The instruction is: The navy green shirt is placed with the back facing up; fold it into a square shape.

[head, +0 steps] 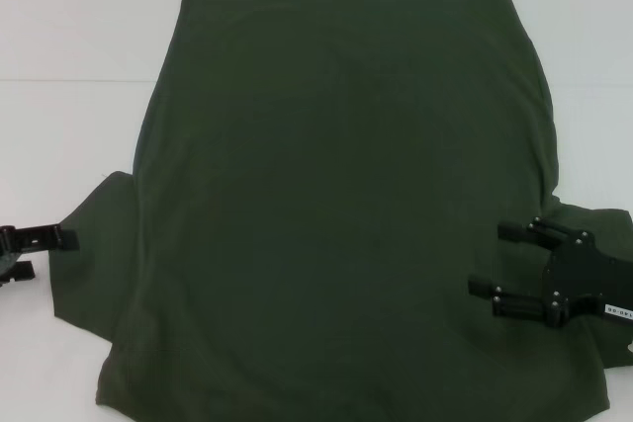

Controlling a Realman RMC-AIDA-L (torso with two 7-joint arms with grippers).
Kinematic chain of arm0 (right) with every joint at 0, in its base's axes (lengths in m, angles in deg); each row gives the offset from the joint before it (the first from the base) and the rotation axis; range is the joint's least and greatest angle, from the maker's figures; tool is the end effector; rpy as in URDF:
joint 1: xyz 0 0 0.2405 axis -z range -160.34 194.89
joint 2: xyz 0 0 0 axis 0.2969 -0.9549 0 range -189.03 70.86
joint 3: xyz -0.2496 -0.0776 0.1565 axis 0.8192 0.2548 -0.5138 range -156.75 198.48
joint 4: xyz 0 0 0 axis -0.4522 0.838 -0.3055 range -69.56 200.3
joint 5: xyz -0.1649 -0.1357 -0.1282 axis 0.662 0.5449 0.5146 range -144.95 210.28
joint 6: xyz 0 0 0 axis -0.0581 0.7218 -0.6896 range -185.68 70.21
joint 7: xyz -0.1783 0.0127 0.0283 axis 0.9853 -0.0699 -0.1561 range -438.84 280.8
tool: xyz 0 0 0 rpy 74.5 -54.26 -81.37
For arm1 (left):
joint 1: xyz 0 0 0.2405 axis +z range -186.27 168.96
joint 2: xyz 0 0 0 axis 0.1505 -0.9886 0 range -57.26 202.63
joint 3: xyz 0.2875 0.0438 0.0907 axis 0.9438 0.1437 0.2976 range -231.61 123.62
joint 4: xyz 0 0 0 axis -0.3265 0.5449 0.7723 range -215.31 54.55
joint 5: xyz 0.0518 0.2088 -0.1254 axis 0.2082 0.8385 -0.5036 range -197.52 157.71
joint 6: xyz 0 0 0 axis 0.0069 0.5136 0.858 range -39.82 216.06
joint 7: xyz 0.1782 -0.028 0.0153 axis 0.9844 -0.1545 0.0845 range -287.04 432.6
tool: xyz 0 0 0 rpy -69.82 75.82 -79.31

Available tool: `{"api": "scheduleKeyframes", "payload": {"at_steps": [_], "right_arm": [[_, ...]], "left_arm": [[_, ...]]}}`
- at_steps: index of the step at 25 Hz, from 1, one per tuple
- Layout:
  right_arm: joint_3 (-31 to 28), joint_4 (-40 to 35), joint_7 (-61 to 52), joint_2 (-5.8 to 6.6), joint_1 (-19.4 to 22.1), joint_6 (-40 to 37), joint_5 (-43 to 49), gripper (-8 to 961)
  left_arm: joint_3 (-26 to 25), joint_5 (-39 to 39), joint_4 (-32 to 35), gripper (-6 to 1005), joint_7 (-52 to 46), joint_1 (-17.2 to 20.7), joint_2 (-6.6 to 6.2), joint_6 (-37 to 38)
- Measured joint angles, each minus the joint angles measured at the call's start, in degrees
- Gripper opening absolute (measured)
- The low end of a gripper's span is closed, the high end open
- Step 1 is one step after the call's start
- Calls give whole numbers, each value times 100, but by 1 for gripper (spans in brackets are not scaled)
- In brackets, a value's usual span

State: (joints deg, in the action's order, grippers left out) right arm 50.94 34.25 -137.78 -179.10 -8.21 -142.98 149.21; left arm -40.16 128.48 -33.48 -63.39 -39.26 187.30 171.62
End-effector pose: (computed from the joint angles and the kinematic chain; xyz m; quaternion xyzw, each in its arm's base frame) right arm 0.3627 0.3650 -0.0653 -0.9310 0.1699 0.2329 0.2241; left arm -0.4361 0.3900 0.0512 -0.6640 -0.6922 -0.1513 0.2388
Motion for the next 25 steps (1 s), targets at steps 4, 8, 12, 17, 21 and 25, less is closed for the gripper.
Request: {"api": "scheduleKeyframes", "payload": {"at_steps": [4, 8, 12, 17, 21, 25], "right_arm": [[3, 0, 10, -6, -3, 0, 0, 917], [7, 0, 9, -4, -8, 0, 0, 916], [7, 0, 6, -4, -9, 0, 0, 917], [8, 0, 1, -4, -9, 0, 0, 917], [10, 0, 5, -4, -9, 0, 0, 916], [16, 0, 4, -4, -9, 0, 0, 916]], "left_arm": [[17, 6, -168, 892, -15, -9, 0, -184], [36, 9, -251, 889, -16, -15, 0, -275], [38, 12, -257, 886, -10, -6, 12, -290], [48, 15, -376, 883, -4, -5, 21, -338], [50, 15, -471, 880, 9, -10, 20, -395], [50, 15, -481, 877, 15, -9, 18, -424]]}}
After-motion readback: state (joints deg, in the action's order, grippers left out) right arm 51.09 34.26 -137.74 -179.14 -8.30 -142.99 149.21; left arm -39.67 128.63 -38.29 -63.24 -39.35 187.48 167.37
